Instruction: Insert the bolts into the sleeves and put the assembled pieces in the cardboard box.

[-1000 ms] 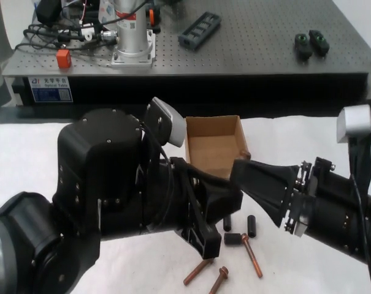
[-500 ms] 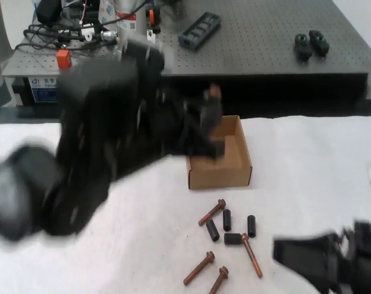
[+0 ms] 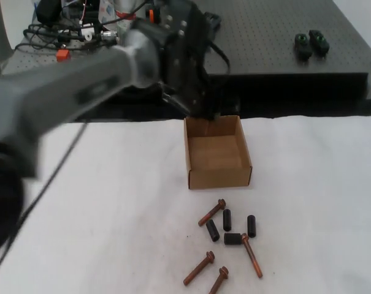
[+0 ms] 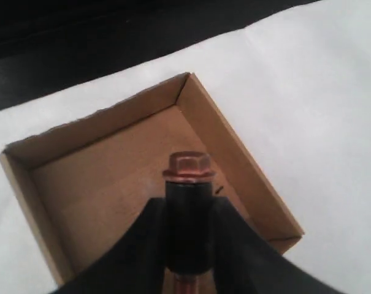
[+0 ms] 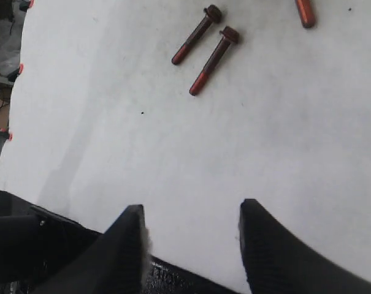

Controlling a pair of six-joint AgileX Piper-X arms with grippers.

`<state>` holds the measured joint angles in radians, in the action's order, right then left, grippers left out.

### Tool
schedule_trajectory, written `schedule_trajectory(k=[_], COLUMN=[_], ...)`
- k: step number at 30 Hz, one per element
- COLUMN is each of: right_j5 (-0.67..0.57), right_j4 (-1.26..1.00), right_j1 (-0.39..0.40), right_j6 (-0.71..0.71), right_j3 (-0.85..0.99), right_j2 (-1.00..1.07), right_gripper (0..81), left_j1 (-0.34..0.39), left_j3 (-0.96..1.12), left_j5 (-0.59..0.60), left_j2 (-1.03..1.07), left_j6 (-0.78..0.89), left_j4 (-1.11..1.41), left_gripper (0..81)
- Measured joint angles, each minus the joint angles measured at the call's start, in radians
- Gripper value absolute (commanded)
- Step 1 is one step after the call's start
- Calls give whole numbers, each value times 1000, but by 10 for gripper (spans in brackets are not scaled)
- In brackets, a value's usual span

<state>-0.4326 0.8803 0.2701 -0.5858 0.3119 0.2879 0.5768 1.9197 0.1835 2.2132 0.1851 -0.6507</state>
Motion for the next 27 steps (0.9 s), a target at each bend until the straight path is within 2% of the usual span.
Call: schedule_trajectory(k=[4,6,8,13,15,23,27], right_j5=[36,36,36,36,36,68,105], right_j4=[-25,-26,-26,-26,-26,-35,-111], right_j1=[0,0,0,0,0,0,0], right_j6=[0,0,0,0,0,41,184], right_j3=[0,0,0,0,0,0,0], right_j2=[0,0,0,0,0,16,142], right_gripper=[358,358,358,358,358,358,358], left_j1=[12,21,23,29,29,29,29], left_j3=[127,155,157,156,160,161,144], left_j5=[1,1,1,5,5,-31,-123], left_j2=[119,167,177,191,191,88,-47], left_j6=[0,0,0,9,11,15,14], left_j4=[-84,-121,-130,-145,-143,-226,-294], left_gripper=[2,32,102,357,403,344,341])
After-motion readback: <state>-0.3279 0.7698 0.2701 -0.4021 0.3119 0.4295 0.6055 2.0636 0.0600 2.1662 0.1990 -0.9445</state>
